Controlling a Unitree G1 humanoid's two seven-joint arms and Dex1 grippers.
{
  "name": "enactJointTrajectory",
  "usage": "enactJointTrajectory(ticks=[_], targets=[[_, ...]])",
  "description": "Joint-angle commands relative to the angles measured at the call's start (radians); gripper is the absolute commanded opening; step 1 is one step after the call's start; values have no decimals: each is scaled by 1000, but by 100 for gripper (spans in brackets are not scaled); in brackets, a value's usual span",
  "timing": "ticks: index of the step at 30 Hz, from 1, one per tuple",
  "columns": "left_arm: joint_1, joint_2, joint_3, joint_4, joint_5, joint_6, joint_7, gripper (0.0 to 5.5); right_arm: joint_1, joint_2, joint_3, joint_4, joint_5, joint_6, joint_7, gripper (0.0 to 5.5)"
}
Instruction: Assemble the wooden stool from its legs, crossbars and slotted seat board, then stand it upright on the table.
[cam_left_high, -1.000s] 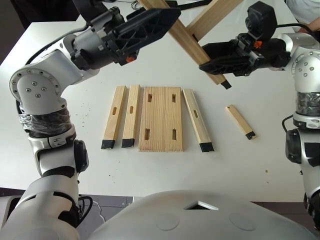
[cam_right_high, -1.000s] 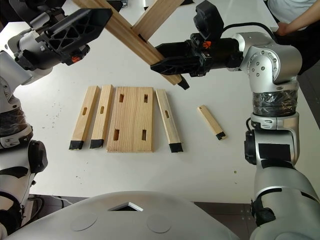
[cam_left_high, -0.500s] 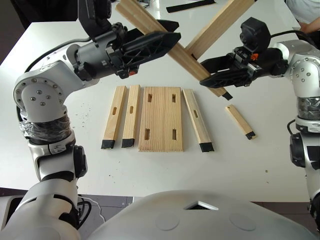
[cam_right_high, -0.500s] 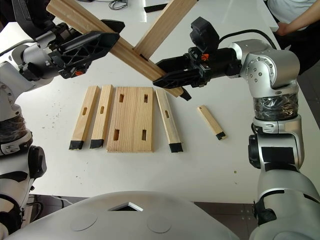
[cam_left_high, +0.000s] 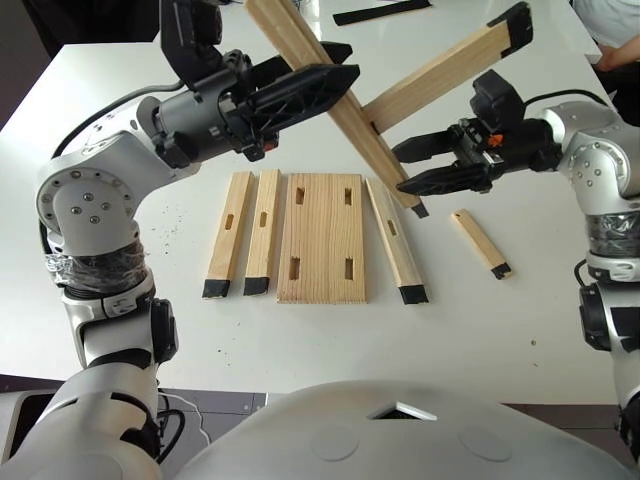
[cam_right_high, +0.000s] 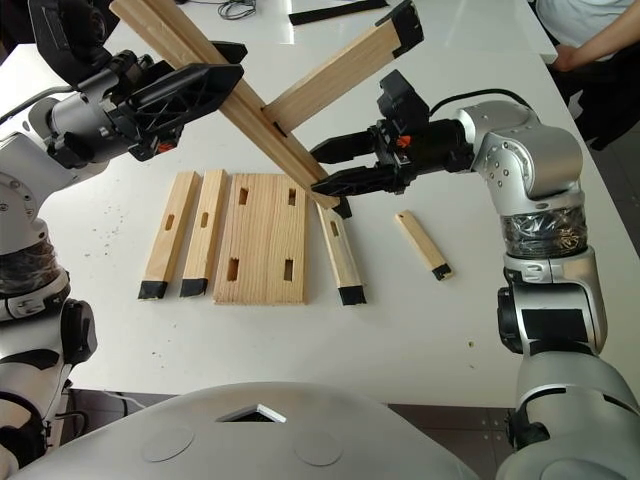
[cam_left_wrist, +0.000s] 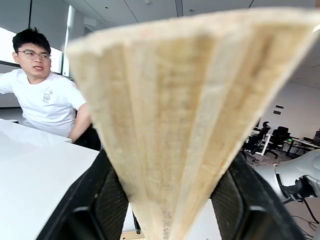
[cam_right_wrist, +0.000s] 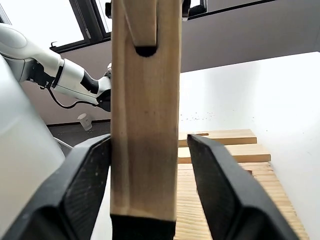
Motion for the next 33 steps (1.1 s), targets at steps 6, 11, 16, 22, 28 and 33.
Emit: enactJointTrajectory(ticks=[6, 11, 16, 22, 28, 33], targets=[[60, 50, 21, -4, 84, -41, -33, 206, 130, -49, -57, -9, -79, -119, -69, 418], [106, 167, 78, 27, 153, -54, -124, 205, 220, -95, -188, 3, -93, -173, -152, 418], [156, 373, 95, 38, 221, -60, -379, 205, 340, -92, -385, -18, -77, -218, -312, 418], [230, 470, 110, 4, 274, -103, -535, 205, 470, -31, -473, -141, -34, -214, -436, 418], [303, 460, 64, -34, 367, -209, -625, 205, 449, -20, -461, -156, -4, -196, -476, 418], [402, 424, 41, -70, 434, -295, -632, 205, 397, -27, -437, -127, 15, -178, -471, 418]])
